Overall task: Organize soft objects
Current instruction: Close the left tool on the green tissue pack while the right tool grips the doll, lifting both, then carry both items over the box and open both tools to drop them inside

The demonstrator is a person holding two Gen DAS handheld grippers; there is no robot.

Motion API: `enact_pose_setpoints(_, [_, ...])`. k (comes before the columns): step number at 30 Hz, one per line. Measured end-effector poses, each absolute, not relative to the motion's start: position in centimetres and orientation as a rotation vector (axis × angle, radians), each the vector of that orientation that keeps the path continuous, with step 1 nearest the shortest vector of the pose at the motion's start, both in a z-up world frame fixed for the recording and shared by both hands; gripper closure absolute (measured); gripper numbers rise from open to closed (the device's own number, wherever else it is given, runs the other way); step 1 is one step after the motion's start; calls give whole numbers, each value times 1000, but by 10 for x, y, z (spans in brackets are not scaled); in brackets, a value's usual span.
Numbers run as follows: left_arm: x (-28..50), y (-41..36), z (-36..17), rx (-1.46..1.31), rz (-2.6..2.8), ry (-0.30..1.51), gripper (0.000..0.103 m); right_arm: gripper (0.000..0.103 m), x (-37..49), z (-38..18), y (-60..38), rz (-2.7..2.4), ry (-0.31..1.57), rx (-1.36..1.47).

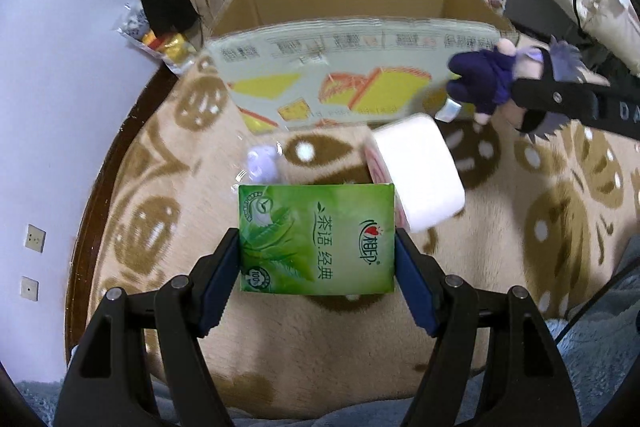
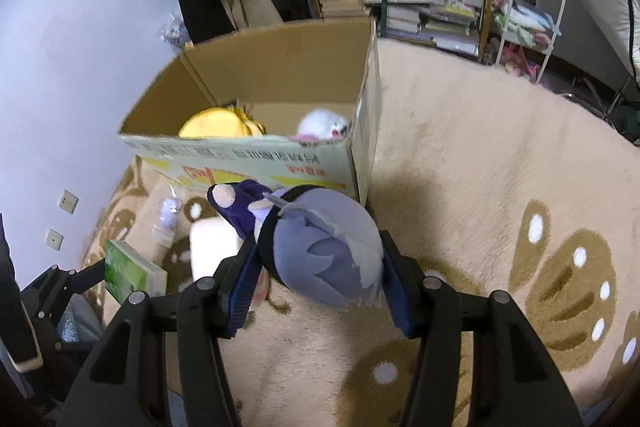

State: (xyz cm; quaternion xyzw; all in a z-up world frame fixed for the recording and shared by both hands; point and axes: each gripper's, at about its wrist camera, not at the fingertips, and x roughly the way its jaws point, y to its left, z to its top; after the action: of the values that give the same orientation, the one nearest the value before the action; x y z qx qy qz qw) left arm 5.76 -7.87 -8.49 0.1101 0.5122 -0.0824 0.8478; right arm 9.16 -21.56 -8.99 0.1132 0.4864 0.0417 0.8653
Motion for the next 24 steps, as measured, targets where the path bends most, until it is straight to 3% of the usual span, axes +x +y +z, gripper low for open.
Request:
enact_pose_setpoints(8, [60, -53, -37, 160, -129, 888, 30, 44, 78, -45, -208, 98, 835, 193])
enact_pose_setpoints(24, [69, -55, 41, 231, -121, 554, 30, 44, 84, 15, -206, 13, 653, 147])
